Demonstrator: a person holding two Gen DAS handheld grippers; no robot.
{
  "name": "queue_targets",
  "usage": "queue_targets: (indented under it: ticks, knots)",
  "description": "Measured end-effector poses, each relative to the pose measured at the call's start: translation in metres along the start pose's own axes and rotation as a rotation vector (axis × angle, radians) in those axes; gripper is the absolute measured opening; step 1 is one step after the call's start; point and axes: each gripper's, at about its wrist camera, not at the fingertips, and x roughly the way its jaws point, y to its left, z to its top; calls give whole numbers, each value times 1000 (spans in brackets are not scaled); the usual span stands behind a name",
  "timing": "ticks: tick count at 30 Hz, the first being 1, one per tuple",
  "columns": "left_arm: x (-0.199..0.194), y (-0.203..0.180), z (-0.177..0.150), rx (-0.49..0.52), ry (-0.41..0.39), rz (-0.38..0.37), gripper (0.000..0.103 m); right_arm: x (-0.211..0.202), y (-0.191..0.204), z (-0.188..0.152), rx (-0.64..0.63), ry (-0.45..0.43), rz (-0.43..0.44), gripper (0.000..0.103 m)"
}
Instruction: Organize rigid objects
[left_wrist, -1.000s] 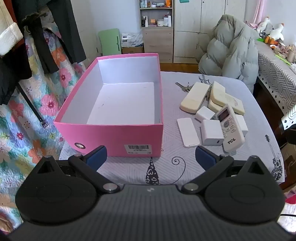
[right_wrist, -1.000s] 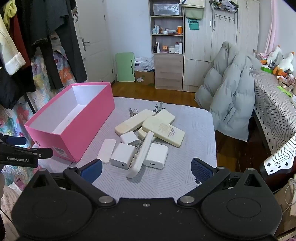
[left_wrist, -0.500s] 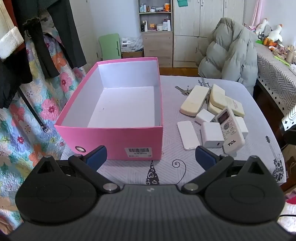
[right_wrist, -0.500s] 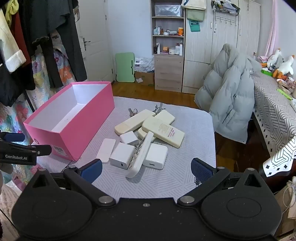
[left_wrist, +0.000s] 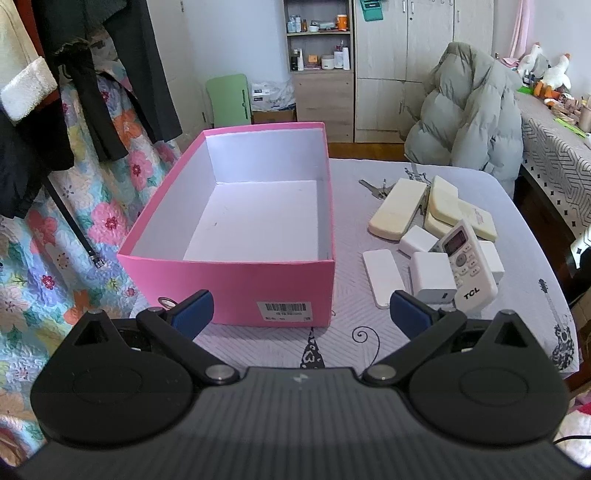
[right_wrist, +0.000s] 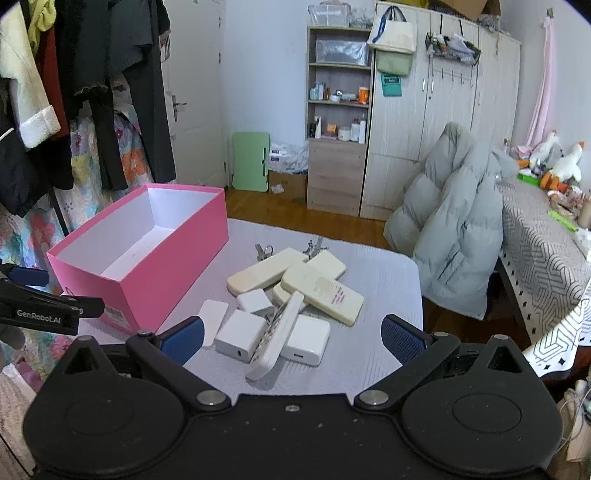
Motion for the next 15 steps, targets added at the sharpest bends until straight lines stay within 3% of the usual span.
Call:
queue_targets:
  ticks: [15]
  knots:
    - [-5,4,-2,-14,-44,18,103,4,-6,-3,25,-21,-31,103]
